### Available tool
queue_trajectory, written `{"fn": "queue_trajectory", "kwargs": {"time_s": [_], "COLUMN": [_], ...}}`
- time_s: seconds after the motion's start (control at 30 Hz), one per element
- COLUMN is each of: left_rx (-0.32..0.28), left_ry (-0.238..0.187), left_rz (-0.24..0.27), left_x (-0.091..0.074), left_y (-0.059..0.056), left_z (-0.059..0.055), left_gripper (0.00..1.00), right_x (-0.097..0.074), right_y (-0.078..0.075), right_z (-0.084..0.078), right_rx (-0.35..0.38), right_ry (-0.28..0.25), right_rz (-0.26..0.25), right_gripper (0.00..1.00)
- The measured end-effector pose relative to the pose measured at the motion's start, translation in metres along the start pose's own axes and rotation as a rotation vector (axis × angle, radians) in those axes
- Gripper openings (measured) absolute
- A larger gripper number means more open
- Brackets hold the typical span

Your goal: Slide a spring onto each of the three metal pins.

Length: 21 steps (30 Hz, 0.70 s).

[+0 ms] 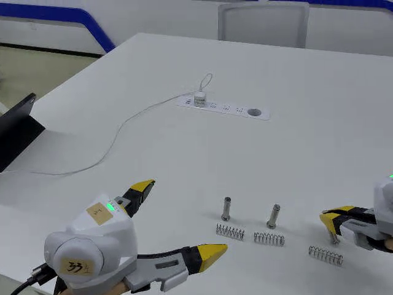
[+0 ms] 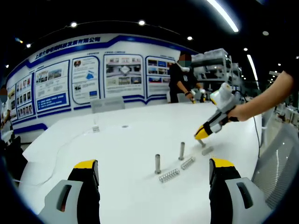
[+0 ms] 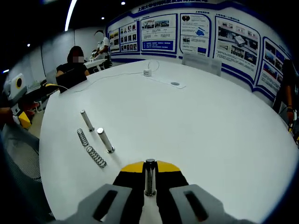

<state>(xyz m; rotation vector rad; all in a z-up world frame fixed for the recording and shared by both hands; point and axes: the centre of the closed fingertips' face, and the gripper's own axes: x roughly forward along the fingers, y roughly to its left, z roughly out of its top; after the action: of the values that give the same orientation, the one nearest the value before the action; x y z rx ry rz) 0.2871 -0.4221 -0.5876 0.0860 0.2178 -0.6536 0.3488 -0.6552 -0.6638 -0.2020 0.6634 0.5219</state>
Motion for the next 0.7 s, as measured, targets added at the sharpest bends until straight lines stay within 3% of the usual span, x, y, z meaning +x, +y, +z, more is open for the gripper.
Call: {"fn": "queue_trajectory", "kwargs": {"time_s": [0.4, 0.7], "left_rx": [0.005, 0.009], "left_ry": [0.008, 0.010], "left_rz": [0.005, 0.001], "left_x": [0.000, 0.000], "left_y": [0.000, -0.001], "left_z": [-0.002, -0.002], "left_gripper": [1.00, 1.00], "right_x": [-0.011, -0.015], "right_y": [0.005, 0.001], "right_z": [0.007, 0.003], "right_rx": [0.036, 0.039], "right_ry": [-0.097, -0.104], "right_rz": [0.010, -0.007], "right_gripper": [0.08, 0.08]}}
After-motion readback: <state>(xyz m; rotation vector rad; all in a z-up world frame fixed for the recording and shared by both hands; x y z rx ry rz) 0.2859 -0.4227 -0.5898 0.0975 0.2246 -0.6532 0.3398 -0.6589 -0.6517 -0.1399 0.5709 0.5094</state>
